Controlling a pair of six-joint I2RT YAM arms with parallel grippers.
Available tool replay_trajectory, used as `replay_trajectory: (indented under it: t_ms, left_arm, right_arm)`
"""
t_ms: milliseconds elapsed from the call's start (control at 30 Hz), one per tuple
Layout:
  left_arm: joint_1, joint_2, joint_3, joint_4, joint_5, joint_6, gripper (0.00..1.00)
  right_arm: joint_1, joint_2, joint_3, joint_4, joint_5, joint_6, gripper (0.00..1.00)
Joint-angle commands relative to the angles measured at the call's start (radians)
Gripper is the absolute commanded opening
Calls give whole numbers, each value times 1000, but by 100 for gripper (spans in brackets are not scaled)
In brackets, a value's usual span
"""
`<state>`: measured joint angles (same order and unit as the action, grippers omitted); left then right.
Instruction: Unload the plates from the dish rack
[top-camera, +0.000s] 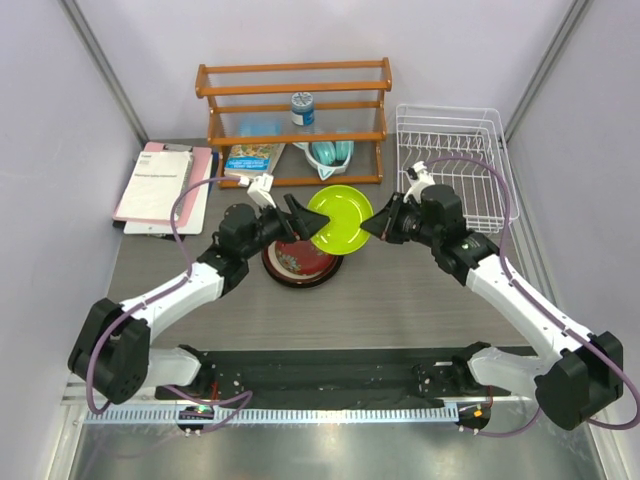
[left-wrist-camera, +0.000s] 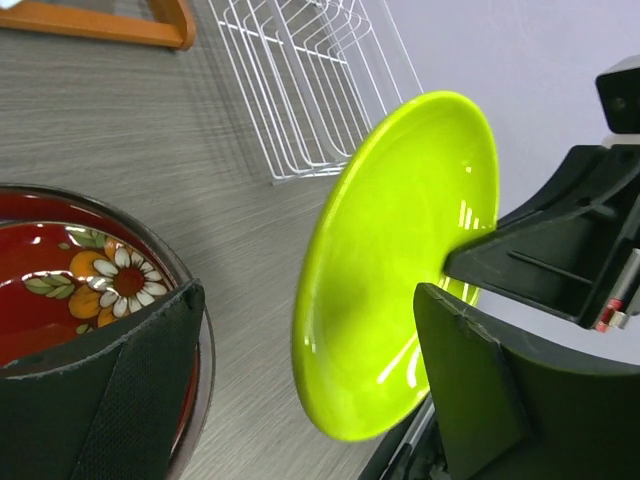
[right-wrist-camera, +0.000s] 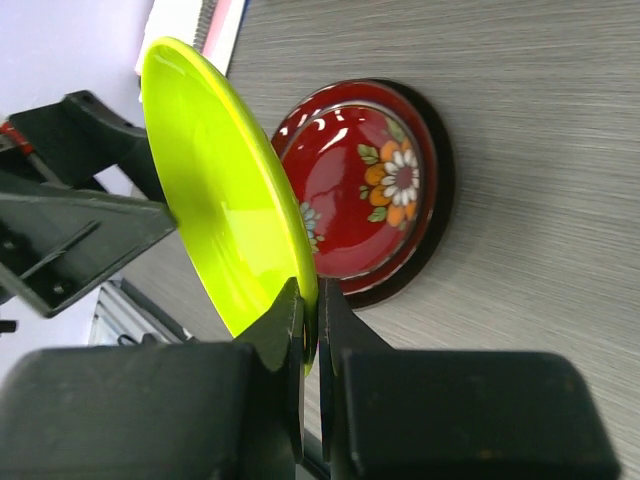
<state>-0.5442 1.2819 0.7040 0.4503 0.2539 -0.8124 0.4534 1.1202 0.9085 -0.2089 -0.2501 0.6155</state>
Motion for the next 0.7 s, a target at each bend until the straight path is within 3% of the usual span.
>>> replay_trajectory:
  t_ms: [0,67,100,167,200,300,367,400,467,500,567,667]
  left_arm:
    - [-7,19,29,48,-8,-2,82]
    - [-8,20,26,50,-13,-2,70]
    - [-8,19,22,50,-21,-2,58]
    - [-8,17,17,50,-25,-1,44]
    - [-8,17,14,50,-28,-1,29]
    - [-8,14,12,47,-28,2,0]
    - [-8,5,9,34,-33,4,0]
    - [-8,-3,8,19,-42,12,0]
    - [-10,-30,-11,-4,-77,19,0]
    - [-8,-41,-15,-24,-100,34,0]
    - [-7,-64,-17,-106,-171,54,0]
    - [-5,-88,6,-235,-246,107,0]
  right_arm:
    - [22,-10,4,115,-38,46,1]
    - [25,-11,1,117,-40,47,1]
    - [27,-13,-2,117,-41,47,1]
    - [27,-14,-6,124,-60,55,1]
    - [27,-5,-10,140,-75,55,1]
    - [27,4,-26,173,-116,78,1]
    - [27,6,-37,184,-114,87,6]
    - [28,6,-45,187,-109,90,18]
    - [27,3,-49,177,-80,84,33]
    - [27,0,-48,166,-65,72,51]
    - [27,-11,-46,128,1,55,65]
    - [27,-36,-34,57,83,12,72]
